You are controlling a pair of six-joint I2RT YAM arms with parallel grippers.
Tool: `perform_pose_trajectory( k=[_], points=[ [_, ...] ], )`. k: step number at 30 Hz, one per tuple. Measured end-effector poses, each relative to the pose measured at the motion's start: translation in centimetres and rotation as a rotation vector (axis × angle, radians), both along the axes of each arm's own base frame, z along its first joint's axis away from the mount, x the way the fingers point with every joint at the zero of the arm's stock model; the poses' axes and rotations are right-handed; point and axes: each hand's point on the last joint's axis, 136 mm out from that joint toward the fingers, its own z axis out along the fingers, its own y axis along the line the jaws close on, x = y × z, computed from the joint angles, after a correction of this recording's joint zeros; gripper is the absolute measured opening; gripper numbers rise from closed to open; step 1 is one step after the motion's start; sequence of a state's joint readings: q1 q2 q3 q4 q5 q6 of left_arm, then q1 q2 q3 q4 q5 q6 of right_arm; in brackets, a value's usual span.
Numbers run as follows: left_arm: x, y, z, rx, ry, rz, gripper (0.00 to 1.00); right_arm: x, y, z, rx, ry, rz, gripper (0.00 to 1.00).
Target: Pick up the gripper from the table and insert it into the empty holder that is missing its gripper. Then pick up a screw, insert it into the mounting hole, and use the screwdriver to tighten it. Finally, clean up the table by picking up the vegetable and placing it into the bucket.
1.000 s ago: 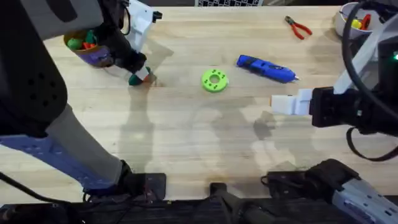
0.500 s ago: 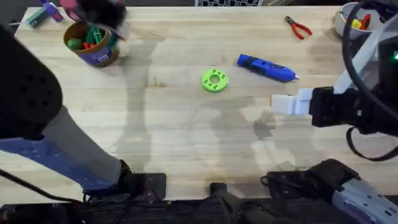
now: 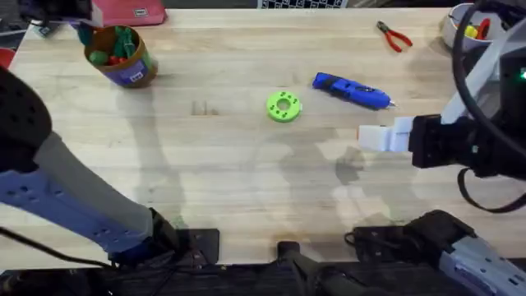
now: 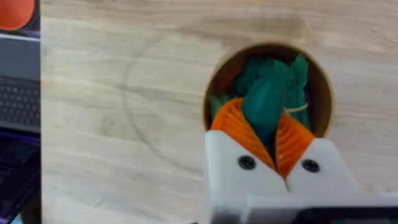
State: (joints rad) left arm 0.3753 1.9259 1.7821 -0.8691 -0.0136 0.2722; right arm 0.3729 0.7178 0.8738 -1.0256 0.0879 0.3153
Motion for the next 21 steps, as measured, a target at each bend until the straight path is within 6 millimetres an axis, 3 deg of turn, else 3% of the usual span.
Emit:
perform_pose_trajectory(
  k=[6, 11, 12, 18, 21],
  points=[
    [2.5, -1.0, -3.0, -0.038, -0.008, -0.014, 0.057, 0.0, 0.0, 0.0, 0.000, 0.000, 0.000, 0.993],
    [2.3, -1.0, -3.4, -0.050, 0.004, 0.000, 0.832, 0.0, 0.0, 0.0, 0.002, 0.001, -0.002, 0.993],
    [2.0, -1.0, -3.5, -0.057, 0.013, 0.006, 0.945, 0.0, 0.0, 0.0, 0.002, 0.000, -0.002, 0.993],
    [0.2, -1.9, -2.9, -0.100, 0.056, 0.043, 0.986, 0.0, 0.0, 0.0, 0.002, 0.001, -0.002, 0.994],
    [-1.0, -2.6, 0.1, -0.097, 0.024, 0.050, 0.986, 0.0, 0.0, 0.0, 0.002, 0.000, -0.002, 0.993]
  ],
)
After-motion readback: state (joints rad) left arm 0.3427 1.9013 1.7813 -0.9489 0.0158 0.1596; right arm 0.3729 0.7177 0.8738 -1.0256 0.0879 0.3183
